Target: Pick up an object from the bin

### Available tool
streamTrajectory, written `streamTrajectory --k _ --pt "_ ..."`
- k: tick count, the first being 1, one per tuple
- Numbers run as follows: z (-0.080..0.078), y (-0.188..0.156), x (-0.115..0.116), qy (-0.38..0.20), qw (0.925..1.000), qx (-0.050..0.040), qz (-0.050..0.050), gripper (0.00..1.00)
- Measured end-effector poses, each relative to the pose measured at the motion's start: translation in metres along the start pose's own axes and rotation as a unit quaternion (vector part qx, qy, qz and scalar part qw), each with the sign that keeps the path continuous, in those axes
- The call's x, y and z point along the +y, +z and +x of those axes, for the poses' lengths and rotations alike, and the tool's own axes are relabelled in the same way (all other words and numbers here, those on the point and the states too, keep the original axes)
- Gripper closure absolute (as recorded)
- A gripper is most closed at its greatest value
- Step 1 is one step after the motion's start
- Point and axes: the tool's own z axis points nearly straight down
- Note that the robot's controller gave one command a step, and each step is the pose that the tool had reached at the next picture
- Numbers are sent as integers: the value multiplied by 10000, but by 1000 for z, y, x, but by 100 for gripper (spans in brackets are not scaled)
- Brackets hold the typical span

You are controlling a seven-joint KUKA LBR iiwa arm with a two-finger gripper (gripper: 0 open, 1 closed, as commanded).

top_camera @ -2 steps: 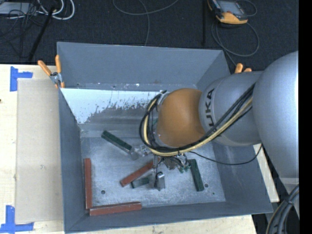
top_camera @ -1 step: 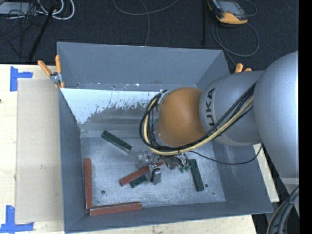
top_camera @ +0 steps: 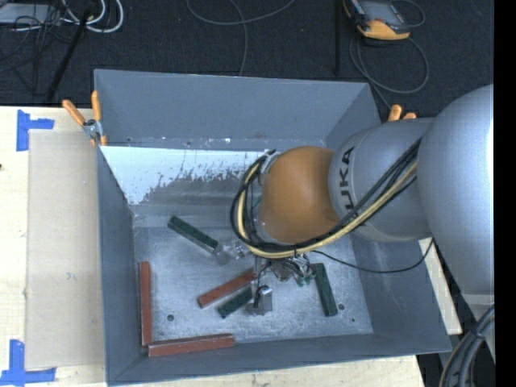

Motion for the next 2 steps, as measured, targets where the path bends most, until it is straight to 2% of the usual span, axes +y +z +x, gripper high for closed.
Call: streamTrajectory --k 1,2 --pt "0 0 0 4 10000 -1 0 100" --pt "12 -180 23 -1383 9904 -25 16 100"
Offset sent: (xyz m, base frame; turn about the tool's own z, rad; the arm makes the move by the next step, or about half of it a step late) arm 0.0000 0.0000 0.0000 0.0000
